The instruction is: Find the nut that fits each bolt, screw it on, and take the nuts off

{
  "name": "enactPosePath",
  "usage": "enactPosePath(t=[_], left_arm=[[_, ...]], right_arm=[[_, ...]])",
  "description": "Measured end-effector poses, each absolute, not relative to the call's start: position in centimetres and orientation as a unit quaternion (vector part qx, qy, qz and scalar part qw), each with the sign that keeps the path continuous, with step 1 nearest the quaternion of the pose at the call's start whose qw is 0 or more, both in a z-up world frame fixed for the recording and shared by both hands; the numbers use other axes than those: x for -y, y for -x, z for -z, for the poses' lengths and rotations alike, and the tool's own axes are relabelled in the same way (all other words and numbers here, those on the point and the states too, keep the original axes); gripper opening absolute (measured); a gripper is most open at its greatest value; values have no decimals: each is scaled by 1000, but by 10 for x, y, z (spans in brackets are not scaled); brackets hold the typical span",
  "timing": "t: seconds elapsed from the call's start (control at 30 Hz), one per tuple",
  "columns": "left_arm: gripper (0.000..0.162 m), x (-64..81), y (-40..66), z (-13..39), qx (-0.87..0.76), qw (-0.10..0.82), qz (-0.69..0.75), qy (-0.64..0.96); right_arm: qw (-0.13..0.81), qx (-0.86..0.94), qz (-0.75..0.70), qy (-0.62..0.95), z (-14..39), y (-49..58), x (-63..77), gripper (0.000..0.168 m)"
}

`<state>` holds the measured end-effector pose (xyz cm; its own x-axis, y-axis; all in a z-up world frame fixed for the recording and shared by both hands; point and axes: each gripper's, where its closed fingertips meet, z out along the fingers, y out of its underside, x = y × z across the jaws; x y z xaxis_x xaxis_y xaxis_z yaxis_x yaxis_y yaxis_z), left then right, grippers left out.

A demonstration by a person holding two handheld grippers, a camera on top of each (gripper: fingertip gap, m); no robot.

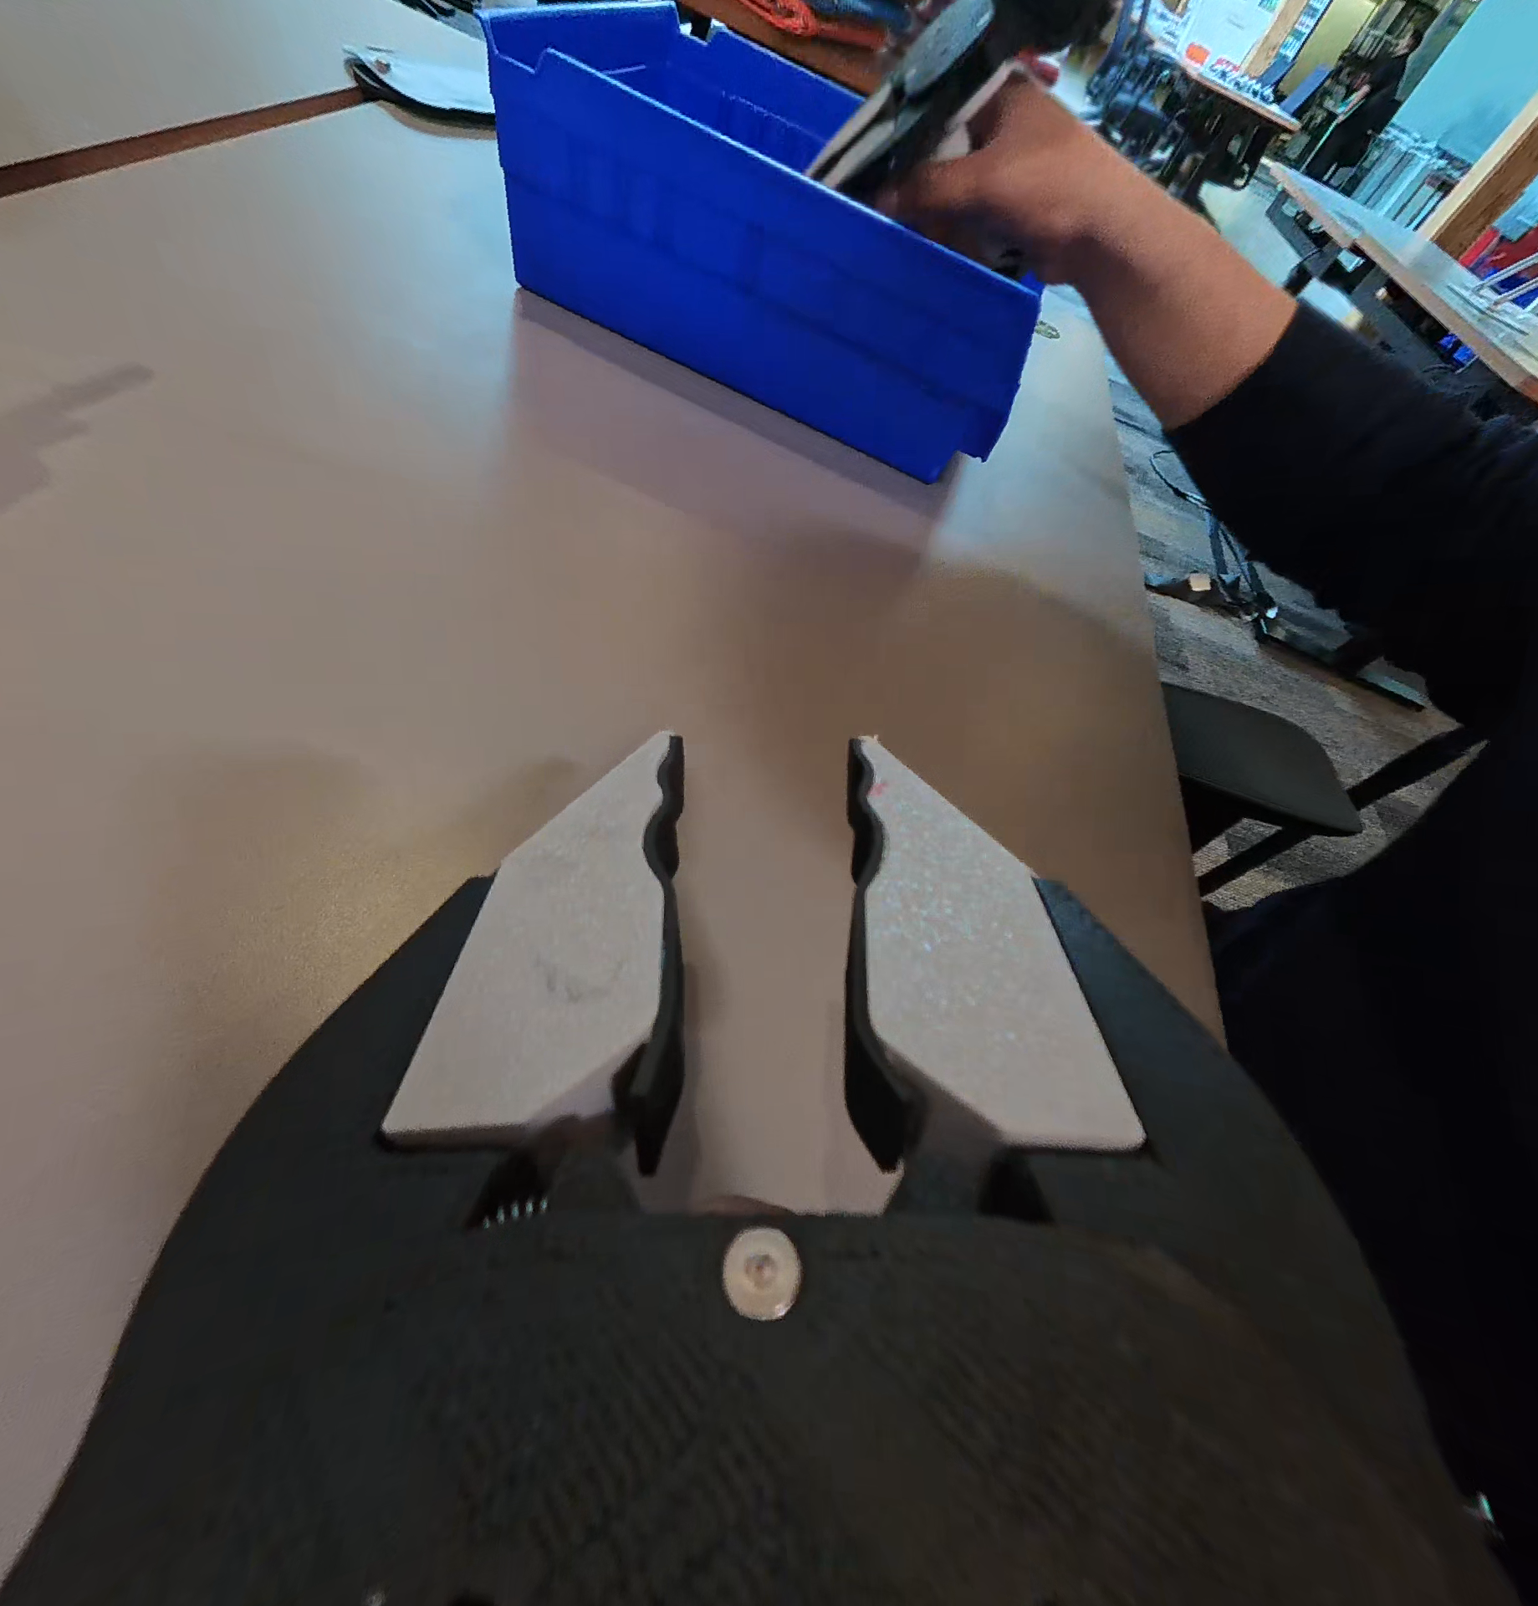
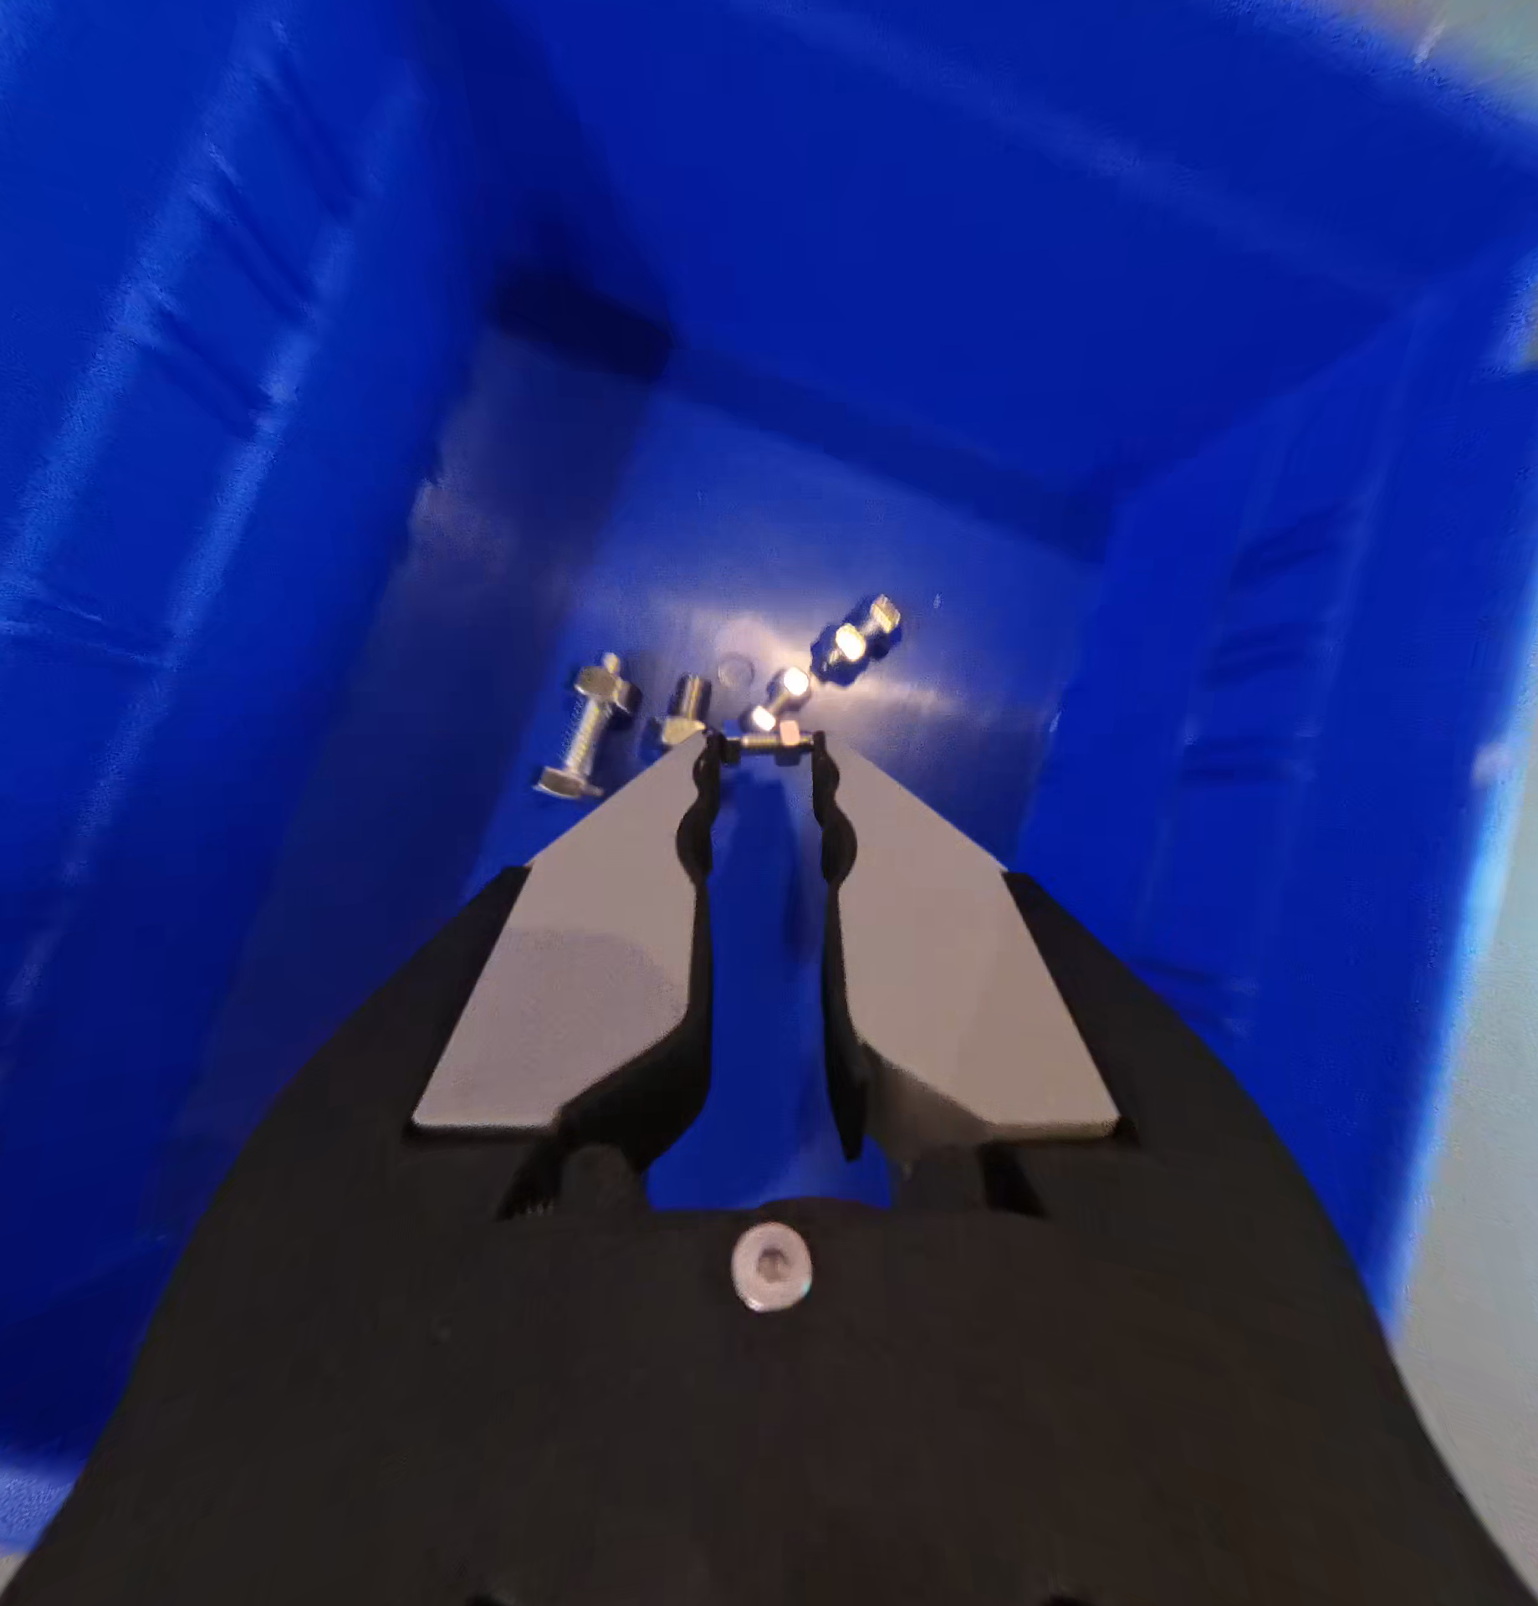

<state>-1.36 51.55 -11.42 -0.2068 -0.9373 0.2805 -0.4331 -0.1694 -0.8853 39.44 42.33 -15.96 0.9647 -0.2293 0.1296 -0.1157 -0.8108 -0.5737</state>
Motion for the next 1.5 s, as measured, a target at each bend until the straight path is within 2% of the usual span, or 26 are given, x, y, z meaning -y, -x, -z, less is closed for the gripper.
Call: enactPosePath(t=[0.07, 0.13, 0.23, 0.4, 0.53, 0.63, 0.67, 0.83, 0.87, 0.9, 0.93, 1.1, 1.27, 1.5], left_arm=[[36, -515, 14, 115, -595, 251, 500, 577], [38, -515, 14, 113, -598, 258, 495, 575], [53, -524, 16, 111, -600, 296, 458, 585], [63, -510, 54, 91, -564, 377, 415, 607], [76, -519, 137, 87, -487, 466, 276, 685], [95, -542, 201, 92, -413, 498, 179, 742], [99, -553, 215, 96, -395, 497, 155, 757], [102, -627, 223, 144, -355, 452, 67, 816], [46, -641, 230, 142, -365, 469, 4, 804], [11, -645, 227, 134, -372, 489, -9, 789], [5, -648, 229, 133, -362, 485, -13, 796], [2, -650, 243, 116, -343, 488, 66, 800], [2, -627, 244, 74, -341, 520, 90, 778], [3, -554, 200, -59, -368, 591, 174, 696]], right_arm=[[273, -106, 92, 952, 176, -397, -420, 21], [283, -107, 97, 948, 169, -399, -421, 27], [329, -104, 98, 933, 134, -397, -423, 32], [415, -62, 57, 906, 83, -341, -389, 46], [460, -19, -35, 887, 93, -261, -341, 59], [490, -7, -37, 871, 111, -227, -323, 69], [494, -13, -22, 869, 118, -224, -323, 74], [511, -54, -12, 858, 140, -221, -356, 73], [515, -52, -12, 856, 140, -220, -363, 53], [513, -54, -2, 857, 142, -222, -367, 31], [509, -54, -12, 859, 142, -219, -370, 20], [479, -55, 103, 870, 142, -215, -369, 12], [474, -13, 76, 877, 142, -138, -396, 17], [483, 67, -4, 873, 141, 35, -463, 21]])
